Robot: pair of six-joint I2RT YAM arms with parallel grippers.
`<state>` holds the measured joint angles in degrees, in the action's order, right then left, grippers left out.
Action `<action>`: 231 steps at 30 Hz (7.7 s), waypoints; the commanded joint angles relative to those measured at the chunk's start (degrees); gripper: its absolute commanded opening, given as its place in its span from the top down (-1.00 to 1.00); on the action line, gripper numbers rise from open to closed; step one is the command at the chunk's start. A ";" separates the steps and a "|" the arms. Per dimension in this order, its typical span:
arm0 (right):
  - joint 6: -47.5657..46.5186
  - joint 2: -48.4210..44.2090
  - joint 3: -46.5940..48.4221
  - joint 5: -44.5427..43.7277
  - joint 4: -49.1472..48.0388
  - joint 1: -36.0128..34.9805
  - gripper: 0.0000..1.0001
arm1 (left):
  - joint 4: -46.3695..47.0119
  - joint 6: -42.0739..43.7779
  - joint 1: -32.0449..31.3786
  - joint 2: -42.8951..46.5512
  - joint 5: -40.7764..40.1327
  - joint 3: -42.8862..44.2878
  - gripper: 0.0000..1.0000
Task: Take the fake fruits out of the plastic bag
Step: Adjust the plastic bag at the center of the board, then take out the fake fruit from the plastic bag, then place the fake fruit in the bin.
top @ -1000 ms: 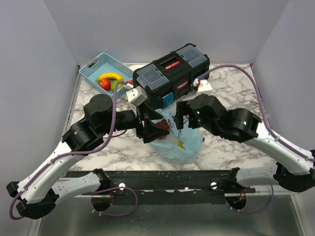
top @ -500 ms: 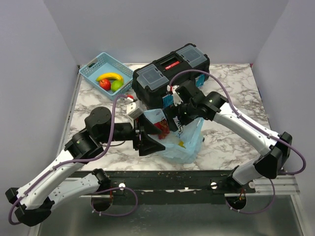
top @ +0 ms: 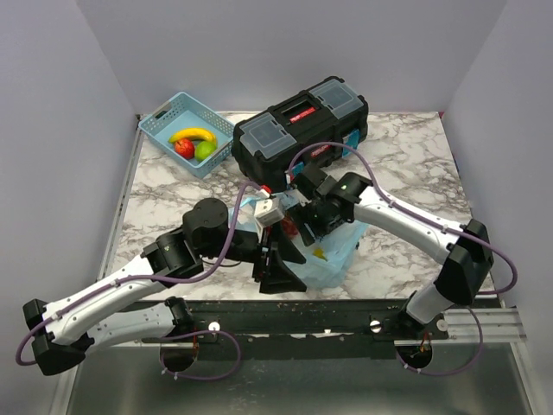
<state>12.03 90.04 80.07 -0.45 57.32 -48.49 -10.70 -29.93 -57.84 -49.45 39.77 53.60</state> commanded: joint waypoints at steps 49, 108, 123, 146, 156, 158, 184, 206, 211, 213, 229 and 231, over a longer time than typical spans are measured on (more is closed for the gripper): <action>26.64 -24.80 -20.24 -4.09 -20.23 -3.19 0.99 | 19.10 -1.62 4.49 -27.74 -34.59 -8.48 -0.11; 37.37 -32.95 -35.67 -19.01 -20.47 -3.21 0.99 | 9.45 3.98 4.54 -21.54 -23.24 -6.99 1.00; 39.05 -40.22 -36.65 -24.77 -21.89 -3.19 0.99 | 9.70 8.04 7.30 -14.36 -0.58 -5.79 1.00; 38.89 -43.74 -42.19 -18.58 -24.94 -3.21 0.99 | 14.36 -23.07 37.72 -4.92 6.12 -0.98 1.00; 38.28 -47.13 -42.00 -20.95 -21.98 -3.26 0.99 | 3.21 -28.48 54.81 -9.03 -16.69 -4.71 1.00; 38.20 -47.68 -42.60 -21.20 -22.46 -3.20 0.99 | 3.68 -32.58 55.58 -11.69 -20.30 -4.38 1.00; 40.33 -48.38 -40.54 -18.01 -22.40 -3.20 0.99 | -1.54 -34.34 57.32 -57.79 -41.14 34.86 1.00; 31.20 -28.96 -31.21 -18.65 -28.66 -3.21 0.99 | -6.79 -30.73 58.48 -71.26 -30.62 48.22 -0.16; 30.93 -27.74 -28.17 -14.93 -23.04 -3.20 0.99 | -12.97 -24.77 58.63 -71.71 -29.86 51.89 -0.44; 30.71 -27.03 -26.60 -13.24 -21.55 -3.24 0.99 | -15.35 -22.63 58.59 -71.72 -29.92 53.17 -0.44; 37.56 -22.02 -32.82 -18.23 -22.09 -3.04 0.99 | -11.48 -16.86 56.18 -36.55 -13.27 25.12 -0.32; 38.93 -19.92 -31.23 -16.89 -20.68 -3.02 0.99 | -15.49 -13.14 54.30 -30.89 -11.04 23.65 -0.32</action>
<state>47.90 67.22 46.35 -15.86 34.50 -51.55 -23.57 -48.36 -0.05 -90.98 19.62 79.77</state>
